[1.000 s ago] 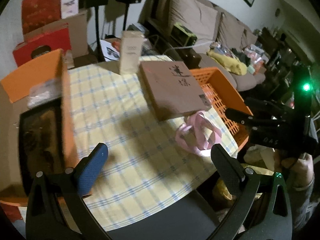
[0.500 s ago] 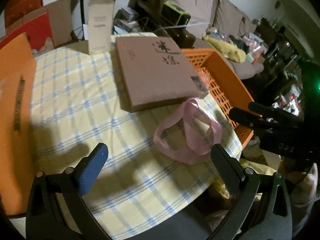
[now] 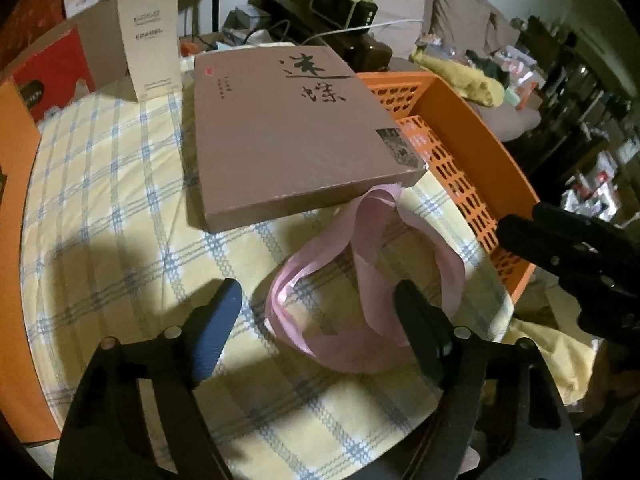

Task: Organize objects
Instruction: 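Grasp the pink ribbon on the table with the left gripper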

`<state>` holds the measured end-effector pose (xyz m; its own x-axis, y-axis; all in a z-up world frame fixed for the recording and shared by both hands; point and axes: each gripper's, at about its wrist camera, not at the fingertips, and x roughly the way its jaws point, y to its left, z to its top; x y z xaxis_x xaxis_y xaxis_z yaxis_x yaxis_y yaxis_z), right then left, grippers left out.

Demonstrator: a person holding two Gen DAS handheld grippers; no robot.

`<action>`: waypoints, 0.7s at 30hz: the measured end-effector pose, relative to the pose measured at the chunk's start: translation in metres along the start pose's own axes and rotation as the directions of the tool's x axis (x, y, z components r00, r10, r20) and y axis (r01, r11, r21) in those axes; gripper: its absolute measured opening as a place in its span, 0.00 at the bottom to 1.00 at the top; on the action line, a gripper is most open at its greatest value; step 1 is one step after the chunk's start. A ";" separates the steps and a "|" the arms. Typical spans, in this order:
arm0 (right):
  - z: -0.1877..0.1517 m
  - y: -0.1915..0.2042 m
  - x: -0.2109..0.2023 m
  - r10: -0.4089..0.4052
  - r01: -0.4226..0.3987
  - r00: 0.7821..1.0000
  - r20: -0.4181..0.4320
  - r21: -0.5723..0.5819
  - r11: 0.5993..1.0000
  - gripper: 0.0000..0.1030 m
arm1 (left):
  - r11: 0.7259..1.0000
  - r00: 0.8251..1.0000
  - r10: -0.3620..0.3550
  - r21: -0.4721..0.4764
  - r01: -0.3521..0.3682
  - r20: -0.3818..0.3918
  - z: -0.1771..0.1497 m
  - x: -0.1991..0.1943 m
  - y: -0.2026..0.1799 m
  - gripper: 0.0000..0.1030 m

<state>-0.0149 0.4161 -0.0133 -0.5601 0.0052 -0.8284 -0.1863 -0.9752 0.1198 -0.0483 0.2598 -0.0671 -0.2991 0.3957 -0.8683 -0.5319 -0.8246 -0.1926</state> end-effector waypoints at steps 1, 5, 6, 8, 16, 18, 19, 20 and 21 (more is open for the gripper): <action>0.000 -0.001 0.000 -0.001 0.001 1.000 -0.001 0.003 1.000 0.81 | 1.000 1.000 0.002 0.005 -0.002 0.000 0.000 0.002 -0.002 0.73; -0.001 -0.005 0.003 -0.002 0.002 1.000 -0.006 0.013 1.000 0.81 | 1.000 1.000 0.022 0.021 -0.022 0.013 0.002 0.003 -0.007 0.58; -0.001 -0.006 0.004 -0.002 0.002 1.000 -0.007 0.014 1.000 0.81 | 0.999 0.999 0.039 0.028 -0.039 0.018 0.002 0.003 -0.008 0.53; -0.001 -0.006 0.006 -0.001 0.001 1.000 -0.011 0.015 1.000 0.81 | 0.998 0.998 0.056 0.033 -0.057 0.026 0.001 0.003 -0.010 0.35; -0.002 -0.006 0.008 0.000 0.000 1.000 -0.013 0.018 1.000 0.81 | 1.000 1.000 -0.016 0.014 0.016 0.023 -0.005 -0.004 -0.007 0.02; -0.002 -0.006 0.008 0.001 -0.001 1.000 -0.012 0.018 1.000 0.81 | 0.999 0.999 -0.042 0.017 0.041 0.027 -0.007 -0.011 -0.007 0.02; -0.002 -0.006 0.007 0.001 -0.001 1.000 -0.011 0.017 1.000 0.81 | 0.999 0.998 -0.050 0.019 0.050 0.030 -0.006 -0.014 -0.008 0.02; -0.002 -0.006 0.007 0.002 -0.001 1.000 -0.009 0.017 1.000 0.81 | 0.998 0.997 -0.062 0.018 0.062 0.037 -0.006 -0.020 -0.007 0.02; -0.001 -0.005 0.007 0.003 -0.003 1.000 -0.007 0.016 1.000 0.81 | 0.997 0.996 -0.073 0.016 0.072 0.044 -0.005 -0.026 -0.005 0.02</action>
<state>-0.0164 0.4209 -0.0201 -0.5553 0.0011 -0.8317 -0.1979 -0.9715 0.1308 -0.0338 0.2515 -0.0460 -0.2942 0.4719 -0.8311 -0.5646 -0.7875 -0.2473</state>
